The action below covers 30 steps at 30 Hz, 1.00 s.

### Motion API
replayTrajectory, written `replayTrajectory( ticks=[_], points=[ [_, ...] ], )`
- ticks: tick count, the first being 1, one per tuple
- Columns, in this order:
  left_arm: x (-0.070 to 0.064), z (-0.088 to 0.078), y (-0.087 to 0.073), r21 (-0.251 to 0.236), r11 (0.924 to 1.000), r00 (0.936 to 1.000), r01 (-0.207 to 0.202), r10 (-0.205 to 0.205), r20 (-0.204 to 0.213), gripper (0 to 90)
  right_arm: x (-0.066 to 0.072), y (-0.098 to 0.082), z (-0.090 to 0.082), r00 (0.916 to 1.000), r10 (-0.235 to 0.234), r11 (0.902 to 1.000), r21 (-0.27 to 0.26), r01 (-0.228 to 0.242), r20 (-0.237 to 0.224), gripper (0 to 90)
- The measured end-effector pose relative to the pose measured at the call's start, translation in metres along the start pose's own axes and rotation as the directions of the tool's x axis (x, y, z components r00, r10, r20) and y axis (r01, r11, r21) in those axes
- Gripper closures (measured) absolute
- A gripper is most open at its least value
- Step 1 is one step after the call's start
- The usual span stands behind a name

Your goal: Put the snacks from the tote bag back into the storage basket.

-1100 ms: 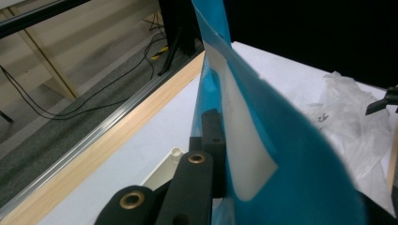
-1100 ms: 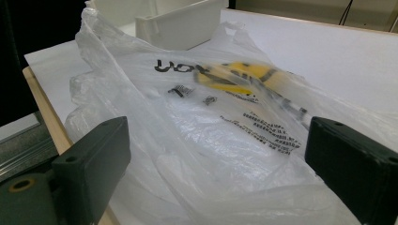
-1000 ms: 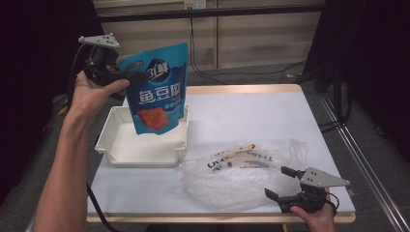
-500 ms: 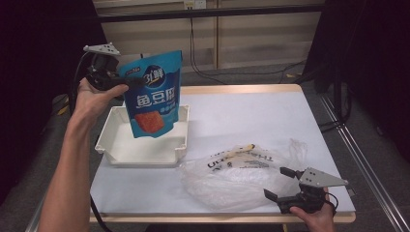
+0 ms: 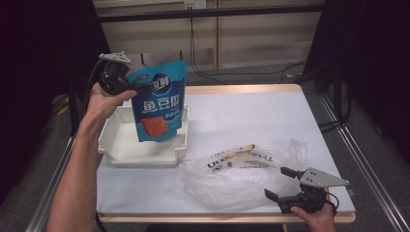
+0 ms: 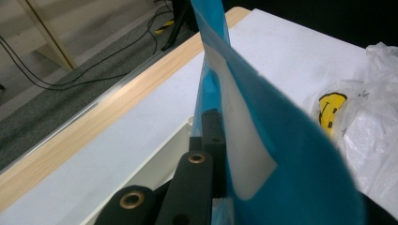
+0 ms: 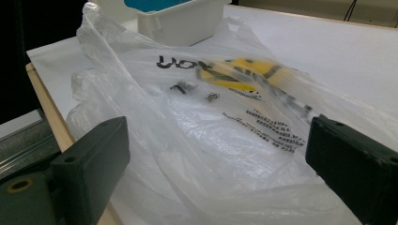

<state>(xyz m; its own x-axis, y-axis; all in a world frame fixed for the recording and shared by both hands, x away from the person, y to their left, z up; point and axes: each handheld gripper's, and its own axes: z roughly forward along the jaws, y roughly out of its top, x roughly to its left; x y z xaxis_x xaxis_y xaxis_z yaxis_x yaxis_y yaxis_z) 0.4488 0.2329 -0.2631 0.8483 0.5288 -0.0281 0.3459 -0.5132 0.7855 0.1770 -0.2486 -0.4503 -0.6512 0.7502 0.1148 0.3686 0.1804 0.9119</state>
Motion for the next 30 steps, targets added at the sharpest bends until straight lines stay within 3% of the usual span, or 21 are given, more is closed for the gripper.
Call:
replayTrajectory(
  ticks=[3, 18, 21, 24, 28, 30],
  points=[
    [0.004, 0.008, 0.0, 0.009, 0.9999, 0.9998, 0.012, -0.011, -0.018, 90.0, 0.0, 0.0, 0.0, 1.0, 0.001, 1.0, 0.003, -0.001, -0.001, 6.7],
    [0.016, 0.041, -0.006, 0.007, 0.9999, 0.9999, 0.01, -0.01, -0.006, 90.0, 0.0, 0.0, 0.0, 0.9999, 0.003, 1.0, -0.006, -0.003, -0.012, 6.6],
    [0.019, 0.045, -0.007, 0.012, 0.9999, 0.9995, 0.01, -0.009, -0.031, 90.0, 0.001, 0.0, 0.001, 0.9999, -0.002, 1.0, -0.004, 0.002, -0.016, 6.6],
    [0.022, 0.047, -0.003, 0.061, 0.9981, 0.9933, -0.012, 0.019, -0.114, 90.0, 0.002, 0.0, 0.001, 0.9998, -0.005, 1.0, -0.004, 0.005, -0.019, 6.7],
    [0.025, 0.051, -0.001, 0.065, 0.9977, 0.9907, -0.016, 0.024, -0.134, 89.8, 0.002, 0.0, 0.001, 0.9998, -0.006, 1.0, -0.001, 0.006, -0.019, 6.7],
    [0.029, 0.052, -0.002, 0.061, 0.9982, 0.9905, 0.002, 0.006, -0.137, 89.0, 0.002, 0.0, 0.001, 0.9998, -0.002, 1.0, -0.003, 0.002, -0.019, 6.7]
  ],
)
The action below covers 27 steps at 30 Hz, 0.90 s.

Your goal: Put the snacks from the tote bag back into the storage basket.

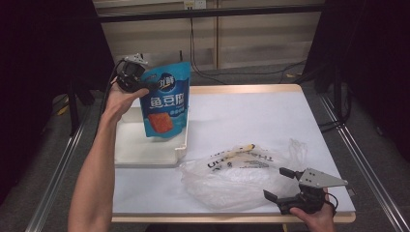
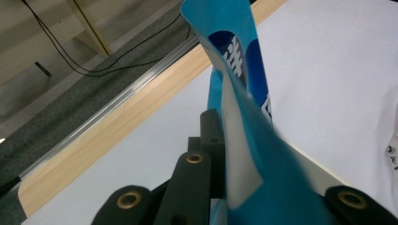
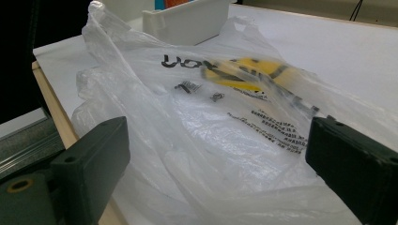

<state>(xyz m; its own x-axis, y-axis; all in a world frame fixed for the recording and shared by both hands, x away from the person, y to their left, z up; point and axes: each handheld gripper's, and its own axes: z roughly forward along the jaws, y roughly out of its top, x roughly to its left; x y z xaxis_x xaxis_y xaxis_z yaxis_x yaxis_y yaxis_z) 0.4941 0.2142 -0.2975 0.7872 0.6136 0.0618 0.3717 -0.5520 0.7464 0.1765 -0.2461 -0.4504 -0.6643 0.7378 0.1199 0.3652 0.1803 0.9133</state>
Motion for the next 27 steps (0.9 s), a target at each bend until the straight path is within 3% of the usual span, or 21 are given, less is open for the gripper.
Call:
replayTrajectory(
  ticks=[4, 7, 9, 10, 14, 17, 23, 26, 27],
  points=[
    [0.008, 0.002, -0.003, -0.012, 0.9998, 0.9998, 0.018, -0.018, -0.001, 87.6, -0.001, 0.0, 0.0, 1.0, -0.003, 1.0, -0.004, 0.003, -0.006, 7.1],
    [0.012, 0.002, -0.003, -0.023, 0.9984, 0.9986, 0.053, -0.052, 0.011, 83.9, -0.001, 0.0, 0.001, 0.9999, -0.006, 1.0, 0.005, 0.006, -0.008, 7.2],
    [0.014, 0.001, -0.004, -0.071, 0.9919, 0.9941, 0.105, -0.103, 0.034, 82.1, 0.0, 0.0, 0.001, 0.9999, -0.01, 0.9999, 0.004, 0.01, -0.012, 7.2],
    [0.014, 0.001, -0.004, -0.062, 0.9925, 0.9944, 0.105, -0.104, 0.018, 81.0, 0.001, 0.0, 0.001, 0.9998, -0.018, 0.9998, 0.007, 0.018, -0.01, 7.2],
    [0.014, 0.003, -0.004, -0.055, 0.9914, 0.9929, 0.118, -0.119, -0.005, 68.6, 0.002, 0.0, 0.001, 0.9996, -0.028, 0.9996, 0.008, 0.028, -0.005, 7.2],
    [0.013, 0.003, -0.004, -0.062, 0.9898, 0.9917, 0.128, -0.128, 0.005, 53.7, 0.001, 0.0, 0.001, 0.9996, -0.027, 0.9996, 0.008, 0.027, -0.005, 7.2],
    [0.017, 0.0, -0.014, -0.049, 0.9827, 0.9835, 0.178, -0.18, -0.021, 29.2, 0.002, 0.0, 0.001, 0.9997, -0.023, 0.9997, 0.008, 0.023, -0.006, 7.2],
    [0.019, -0.003, -0.018, -0.047, 0.9774, 0.9784, 0.206, -0.207, -0.01, 21.0, 0.001, 0.0, 0.001, 0.9998, -0.02, 0.9998, 0.008, 0.02, -0.005, 7.2],
    [0.019, -0.004, -0.019, -0.057, 0.9782, 0.9793, 0.2, -0.201, -0.022, 17.8, 0.001, 0.0, 0.001, 0.9998, -0.019, 0.9998, 0.007, 0.019, -0.008, 7.2]
  ],
)
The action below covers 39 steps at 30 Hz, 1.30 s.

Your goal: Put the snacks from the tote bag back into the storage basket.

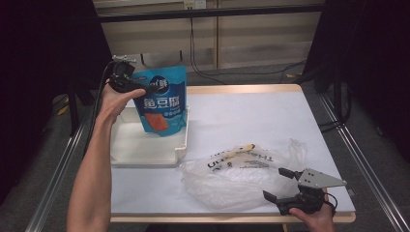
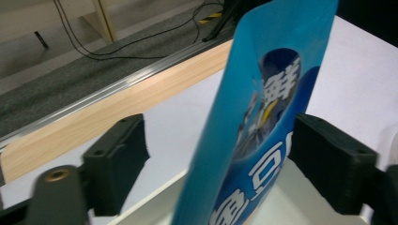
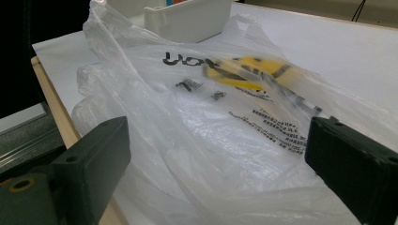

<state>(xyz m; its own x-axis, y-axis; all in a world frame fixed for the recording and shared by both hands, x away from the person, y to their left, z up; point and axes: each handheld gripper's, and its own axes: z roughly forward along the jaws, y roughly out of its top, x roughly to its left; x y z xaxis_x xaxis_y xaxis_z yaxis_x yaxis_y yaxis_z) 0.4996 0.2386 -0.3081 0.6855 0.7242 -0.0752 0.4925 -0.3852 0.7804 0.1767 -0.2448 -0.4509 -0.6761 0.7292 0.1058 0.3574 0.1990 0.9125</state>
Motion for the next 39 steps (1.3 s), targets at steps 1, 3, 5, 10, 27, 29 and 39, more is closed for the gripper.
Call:
replayTrajectory(
  ticks=[1, 3, 5, 10, 27, 29, 39],
  points=[
    [0.0, 0.0, -0.003, -0.022, 0.9998, 1.0, 0.004, -0.004, 0.006, 16.7, -0.001, 0.0, 0.0, 1.0, -0.002, 1.0, 0.001, 0.002, 0.003, 7.2],
    [0.003, 0.0, -0.006, -0.019, 0.9997, 0.9999, 0.014, -0.014, 0.009, 14.0, -0.001, 0.0, 0.0, 1.0, 0.001, 1.0, 0.002, -0.001, 0.004, 7.1],
    [0.003, 0.0, -0.008, -0.008, 0.9998, 0.9999, 0.016, -0.016, -0.006, 9.0, -0.001, 0.0, 0.001, 1.0, 0.001, 1.0, 0.003, -0.001, 0.001, 7.2],
    [0.001, -0.005, -0.008, -0.015, 0.9999, 1.0, -0.003, 0.003, 0.003, 4.2, -0.005, -0.001, 0.002, 0.9999, 0.014, 0.9999, 0.001, -0.014, 0.006, 7.2],
    [-0.006, -0.025, -0.022, -0.056, 0.9981, 0.9985, -0.026, 0.024, -0.049, 2.8, -0.005, -0.001, -0.004, 0.9998, 0.007, 1.0, -0.006, -0.007, 0.018, 7.2],
    [-0.008, -0.029, -0.023, -0.083, 0.9963, 0.9973, -0.021, 0.015, -0.072, 4.2, -0.005, -0.001, -0.006, 0.9996, 0.008, 0.9999, -0.012, -0.008, 0.026, 7.2],
    [-0.009, -0.056, -0.043, -0.109, 0.9941, 0.9975, -0.003, -0.005, -0.071, 4.1, -0.004, 0.0, -0.008, 0.9989, 0.008, 0.9997, -0.024, -0.007, 0.047, 7.5]
  ],
)
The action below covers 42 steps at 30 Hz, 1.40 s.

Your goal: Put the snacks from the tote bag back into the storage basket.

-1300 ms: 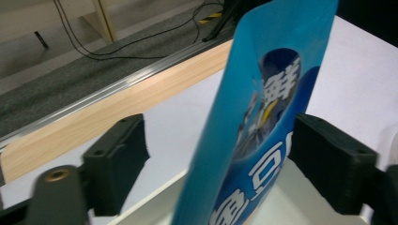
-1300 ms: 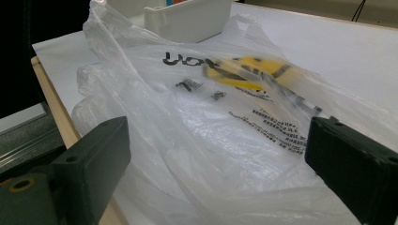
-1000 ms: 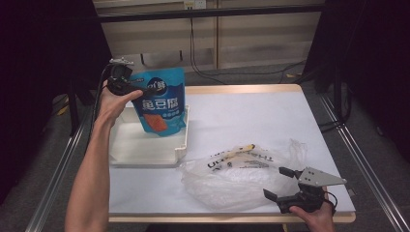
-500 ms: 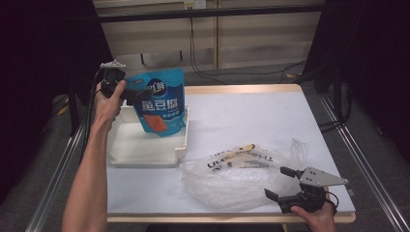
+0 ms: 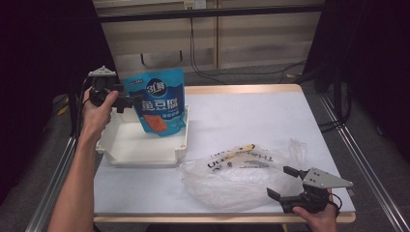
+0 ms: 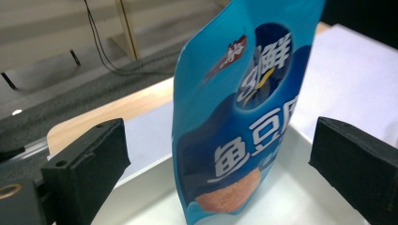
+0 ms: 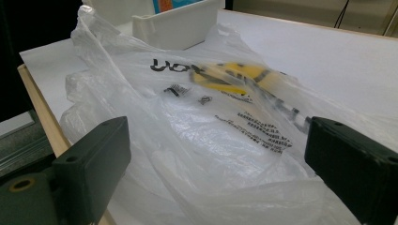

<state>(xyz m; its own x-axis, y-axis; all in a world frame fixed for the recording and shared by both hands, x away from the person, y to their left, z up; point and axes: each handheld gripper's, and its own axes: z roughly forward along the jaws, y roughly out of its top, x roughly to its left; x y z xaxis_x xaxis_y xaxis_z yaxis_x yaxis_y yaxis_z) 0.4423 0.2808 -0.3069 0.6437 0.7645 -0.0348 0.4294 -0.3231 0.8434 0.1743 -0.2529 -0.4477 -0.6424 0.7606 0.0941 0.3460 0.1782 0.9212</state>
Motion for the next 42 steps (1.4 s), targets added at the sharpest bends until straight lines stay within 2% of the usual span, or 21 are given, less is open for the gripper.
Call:
replayTrajectory(
  ticks=[1, 5, 7, 9, 11, 12, 14, 18, 21, 23, 25, 27, 29, 31, 34, 35, 37, 39, 40, 42],
  points=[
    [-0.001, -0.003, -0.003, -0.013, 0.9998, 0.9999, 0.012, -0.012, 0.005, 4.1, 0.001, 0.001, -0.001, 1.0, 0.0, 1.0, -0.006, 0.0, 0.0, 7.8],
    [-0.008, -0.017, -0.011, -0.025, 0.9995, 0.9998, -0.02, 0.02, 0.009, 4.1, 0.004, 0.004, -0.004, 0.9999, -0.013, 0.9997, -0.023, 0.013, 0.004, 8.4],
    [-0.013, -0.027, -0.015, -0.053, 0.9981, 0.9991, -0.031, 0.033, 0.028, 4.1, 0.005, 0.005, -0.006, 0.9998, -0.015, 0.9995, -0.027, 0.015, 0.012, 8.5],
    [-0.017, -0.034, -0.02, -0.051, 0.997, 0.9979, -0.058, 0.059, 0.024, 4.1, 0.005, 0.006, -0.007, 0.9997, -0.015, 0.9992, -0.037, 0.016, 0.017, 8.5],
    [-0.02, -0.041, -0.026, -0.085, 0.9947, 0.9975, -0.057, 0.06, 0.037, 4.2, 0.005, 0.007, -0.007, 0.9996, -0.01, 0.9992, -0.038, 0.011, 0.026, 8.4],
    [-0.021, -0.044, -0.03, -0.101, 0.9939, 0.9985, -0.044, 0.047, 0.029, 4.2, 0.005, 0.007, -0.007, 0.9996, -0.015, 0.9991, -0.039, 0.016, 0.024, 8.4],
    [-0.025, -0.047, -0.038, -0.117, 0.9917, 0.9986, -0.052, 0.053, 0.003, 4.2, 0.005, 0.009, -0.007, 0.9992, -0.026, 0.9985, -0.047, 0.027, 0.031, 7.9],
    [-0.036, -0.052, -0.054, -0.144, 0.9876, 0.9975, -0.062, 0.066, 0.024, 4.1, 0.005, 0.014, -0.008, 0.9983, -0.031, 0.9961, -0.081, 0.035, 0.049, 5.5],
    [-0.046, -0.055, -0.065, -0.144, 0.9867, 0.9966, -0.075, 0.079, 0.022, 4.1, 0.005, 0.013, -0.008, 0.9987, -0.016, 0.9968, -0.078, 0.019, 0.049, 4.4],
    [-0.052, -0.058, -0.072, -0.144, 0.9874, 0.9964, -0.066, 0.073, 0.044, 4.1, 0.004, 0.012, -0.009, 0.9989, -0.011, 0.9967, -0.08, 0.014, 0.046, 4.2],
    [-0.06, -0.059, -0.08, -0.121, 0.988, 0.9946, -0.096, 0.1, 0.028, 4.1, 0.002, 0.012, -0.01, 0.9985, -0.01, 0.9966, -0.081, 0.015, 0.055, 4.2],
    [-0.064, -0.061, -0.089, -0.129, 0.9882, 0.9955, -0.084, 0.089, 0.034, 4.1, 0.002, 0.012, -0.011, 0.9984, -0.001, 0.9963, -0.086, 0.006, 0.056, 4.2],
    [-0.069, -0.064, -0.101, -0.143, 0.9874, 0.9978, -0.066, 0.066, -0.009, 4.1, 0.001, 0.01, -0.011, 0.9981, -0.001, 0.9969, -0.079, 0.006, 0.061, 4.4],
    [-0.073, -0.068, -0.112, -0.156, 0.9864, 0.9959, -0.052, 0.04, -0.081, 4.3, 0.002, 0.01, -0.012, 0.9981, 0.002, 0.9965, -0.083, 0.004, 0.062, 4.6],
    [-0.077, -0.073, -0.133, -0.203, 0.9792, 0.9975, -0.002, -0.012, -0.069, 4.7, 0.002, 0.011, -0.013, 0.9977, 0.003, 0.996, -0.089, 0.003, 0.068, 4.7],
    [-0.079, -0.074, -0.138, -0.2, 0.9797, 0.9971, -0.007, -0.008, -0.075, 4.6, 0.001, 0.01, -0.014, 0.9976, -0.001, 0.9961, -0.088, 0.007, 0.07, 4.7],
    [-0.08, -0.074, -0.142, -0.184, 0.9829, 0.9982, -0.002, -0.009, -0.06, 4.4, 0.001, 0.01, -0.013, 0.9973, 0.008, 0.9961, -0.088, -0.001, 0.073, 4.7],
    [-0.084, -0.075, -0.148, -0.194, 0.9811, 0.9974, 0.005, -0.019, -0.07, 4.2, 0.0, 0.01, -0.014, 0.9972, 0.009, 0.9963, -0.086, -0.002, 0.074, 4.8],
    [-0.087, -0.076, -0.151, -0.192, 0.9813, 0.9983, 0.012, -0.023, -0.053, 4.1, 0.001, 0.01, -0.014, 0.9971, 0.014, 0.9965, -0.084, -0.007, 0.075, 4.8],
    [-0.095, -0.077, -0.156, -0.196, 0.9806, 0.9974, 0.001, -0.015, -0.071, 4.2, 0.001, 0.009, -0.014, 0.9969, 0.015, 0.9962, -0.086, -0.009, 0.077, 4.9]
  ],
)
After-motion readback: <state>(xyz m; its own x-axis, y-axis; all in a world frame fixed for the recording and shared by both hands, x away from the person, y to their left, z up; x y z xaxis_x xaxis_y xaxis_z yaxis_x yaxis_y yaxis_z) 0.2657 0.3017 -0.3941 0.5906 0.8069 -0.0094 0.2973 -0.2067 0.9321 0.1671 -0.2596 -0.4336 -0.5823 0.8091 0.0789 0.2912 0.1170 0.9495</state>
